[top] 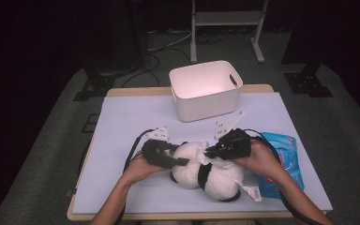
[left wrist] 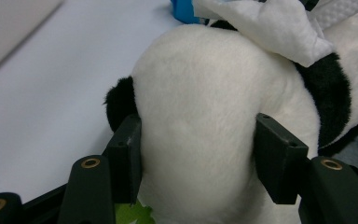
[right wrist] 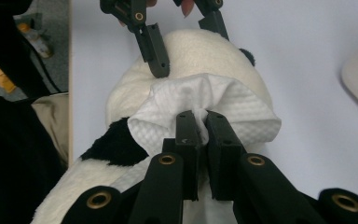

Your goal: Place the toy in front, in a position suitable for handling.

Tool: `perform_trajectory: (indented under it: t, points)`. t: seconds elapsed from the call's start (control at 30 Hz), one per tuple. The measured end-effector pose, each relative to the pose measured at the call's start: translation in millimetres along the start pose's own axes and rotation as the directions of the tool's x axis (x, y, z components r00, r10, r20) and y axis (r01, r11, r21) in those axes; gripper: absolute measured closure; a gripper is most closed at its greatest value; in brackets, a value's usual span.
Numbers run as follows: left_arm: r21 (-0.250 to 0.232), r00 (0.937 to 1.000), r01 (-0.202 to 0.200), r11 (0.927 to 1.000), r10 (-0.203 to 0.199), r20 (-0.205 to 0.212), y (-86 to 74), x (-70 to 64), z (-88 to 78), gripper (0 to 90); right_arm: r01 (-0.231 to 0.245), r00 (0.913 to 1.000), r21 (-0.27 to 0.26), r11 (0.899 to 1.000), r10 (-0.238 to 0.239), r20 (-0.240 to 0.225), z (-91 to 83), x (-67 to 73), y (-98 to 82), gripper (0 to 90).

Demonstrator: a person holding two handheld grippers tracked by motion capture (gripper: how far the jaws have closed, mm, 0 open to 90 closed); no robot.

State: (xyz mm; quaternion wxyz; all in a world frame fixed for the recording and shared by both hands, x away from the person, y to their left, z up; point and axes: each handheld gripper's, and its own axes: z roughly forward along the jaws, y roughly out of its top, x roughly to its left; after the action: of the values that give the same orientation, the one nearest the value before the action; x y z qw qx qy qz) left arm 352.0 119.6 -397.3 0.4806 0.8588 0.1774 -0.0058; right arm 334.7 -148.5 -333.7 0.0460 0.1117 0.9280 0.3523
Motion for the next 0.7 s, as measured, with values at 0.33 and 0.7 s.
perform_trajectory:
  t: [0.33,0.7]
  points:
    - [-0.009,0.9997,-0.012,0.9999,0.012,-0.019,-3.9,-4.0,-4.6,39.0,-0.034,0.9991,-0.023,0.999,0.033,-0.028,-2.3,-4.5,-4.0,83.2]
    - [0.001,0.9994,-0.032,0.9995,0.032,0.012,-11.1,-12.4,-10.6,35.8,-0.067,0.9951,-0.057,0.996,0.063,-0.076,-25.0,8.3,-23.2,83.0]
